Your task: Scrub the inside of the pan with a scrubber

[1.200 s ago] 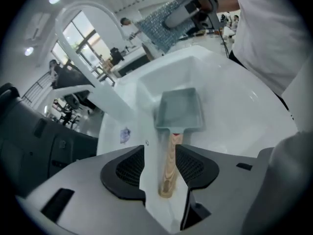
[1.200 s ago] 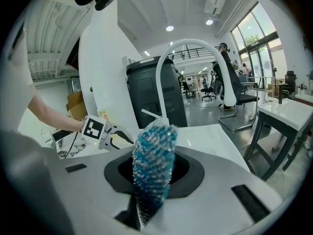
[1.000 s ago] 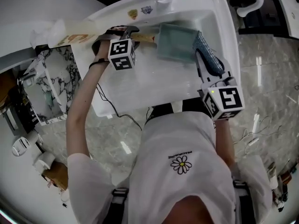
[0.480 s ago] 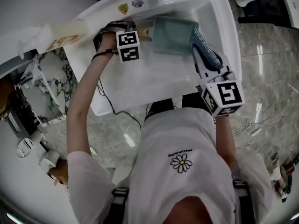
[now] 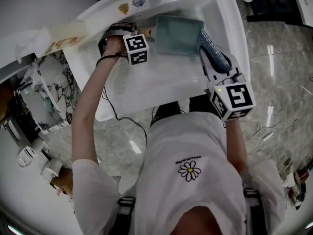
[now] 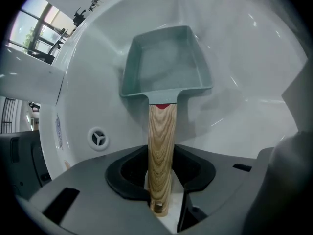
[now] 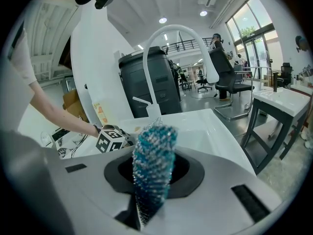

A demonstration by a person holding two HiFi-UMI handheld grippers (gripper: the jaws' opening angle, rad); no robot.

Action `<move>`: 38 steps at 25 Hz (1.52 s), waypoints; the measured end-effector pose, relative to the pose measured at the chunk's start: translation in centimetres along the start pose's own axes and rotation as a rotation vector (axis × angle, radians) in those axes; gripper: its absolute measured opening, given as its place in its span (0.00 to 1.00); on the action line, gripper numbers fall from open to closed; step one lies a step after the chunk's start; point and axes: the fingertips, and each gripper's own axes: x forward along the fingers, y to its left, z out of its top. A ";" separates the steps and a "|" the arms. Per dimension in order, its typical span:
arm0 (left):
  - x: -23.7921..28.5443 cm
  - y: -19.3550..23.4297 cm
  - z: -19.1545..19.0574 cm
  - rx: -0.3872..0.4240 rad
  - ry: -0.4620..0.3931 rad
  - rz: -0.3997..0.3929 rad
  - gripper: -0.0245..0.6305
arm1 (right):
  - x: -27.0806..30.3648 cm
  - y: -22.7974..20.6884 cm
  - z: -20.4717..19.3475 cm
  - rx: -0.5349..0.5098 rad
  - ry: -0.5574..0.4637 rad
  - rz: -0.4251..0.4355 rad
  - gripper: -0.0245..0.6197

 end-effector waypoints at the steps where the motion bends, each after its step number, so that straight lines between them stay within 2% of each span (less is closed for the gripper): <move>1: 0.0 0.0 0.0 0.000 0.001 -0.002 0.26 | -0.1 -0.1 0.0 0.000 0.000 -0.002 0.13; 10: -0.4 0.0 -0.2 0.006 0.038 -0.041 0.25 | -0.4 -0.1 0.4 -0.011 0.001 -0.005 0.13; 16: -2.3 -1.3 -0.4 -0.050 0.060 -0.048 0.25 | -0.2 -1.1 -0.2 0.025 0.017 -0.024 0.13; 28: -8.3 -6.1 -1.1 -0.270 0.033 -0.074 0.25 | -0.8 0.4 -0.3 -0.013 0.054 0.007 0.13; 34: -10.0 -9.8 -0.9 -0.400 0.028 -0.112 0.25 | 0.4 1.2 0.1 -0.034 0.068 0.033 0.13; 38: -10.5 -11.6 -0.9 -0.455 0.047 -0.136 0.24 | 1.6 1.3 0.5 -0.068 0.095 0.034 0.13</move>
